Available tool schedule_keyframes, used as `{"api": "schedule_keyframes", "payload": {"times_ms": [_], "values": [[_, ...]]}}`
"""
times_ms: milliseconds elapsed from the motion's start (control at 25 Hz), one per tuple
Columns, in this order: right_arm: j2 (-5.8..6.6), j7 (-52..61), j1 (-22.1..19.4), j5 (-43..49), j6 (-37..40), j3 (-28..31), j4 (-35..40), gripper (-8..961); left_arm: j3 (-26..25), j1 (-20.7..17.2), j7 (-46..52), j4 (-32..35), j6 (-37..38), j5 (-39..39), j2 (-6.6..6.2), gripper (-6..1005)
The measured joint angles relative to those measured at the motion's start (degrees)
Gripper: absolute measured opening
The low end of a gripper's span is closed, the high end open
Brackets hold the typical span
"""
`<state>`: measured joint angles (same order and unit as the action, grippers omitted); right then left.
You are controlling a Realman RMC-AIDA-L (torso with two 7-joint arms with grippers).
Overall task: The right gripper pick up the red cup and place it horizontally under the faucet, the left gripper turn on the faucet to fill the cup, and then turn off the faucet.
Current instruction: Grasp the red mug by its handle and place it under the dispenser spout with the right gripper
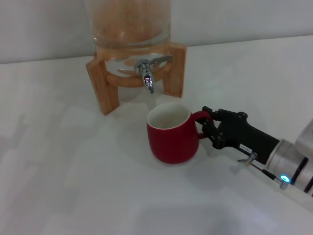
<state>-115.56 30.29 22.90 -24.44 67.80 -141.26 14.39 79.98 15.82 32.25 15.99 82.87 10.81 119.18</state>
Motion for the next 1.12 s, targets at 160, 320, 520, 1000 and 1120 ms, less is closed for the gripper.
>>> {"api": "schedule_keyframes", "payload": {"times_ms": [160, 320, 520, 1000, 1120], "values": [[-0.05, 0.2, 1.4, 0.0, -2.1, -0.1, 0.6, 176, 0.0, 0.0, 0.0, 0.0, 0.0, 0.0, 0.00, 876], [-0.06, 0.3, 2.7, 0.0, -3.5, -0.2, 1.2, 176, 0.0, 0.0, 0.1, 0.0, 0.0, 0.0, 0.00, 876], [-0.09, 0.6, 3.6, 0.0, -4.5, -0.2, 1.2, 175, 0.0, 0.0, 0.3, 0.0, 0.0, 0.2, 0.00, 876], [-0.13, 0.7, 5.8, 0.0, -8.5, 0.1, 2.1, 174, 0.0, -0.1, 0.4, 0.0, 0.1, 1.3, 0.00, 876], [-0.09, 0.8, 6.6, 0.0, -9.0, 0.2, 2.1, 174, 0.0, -0.3, 0.4, 0.0, 0.2, 1.3, 0.00, 876]]}}
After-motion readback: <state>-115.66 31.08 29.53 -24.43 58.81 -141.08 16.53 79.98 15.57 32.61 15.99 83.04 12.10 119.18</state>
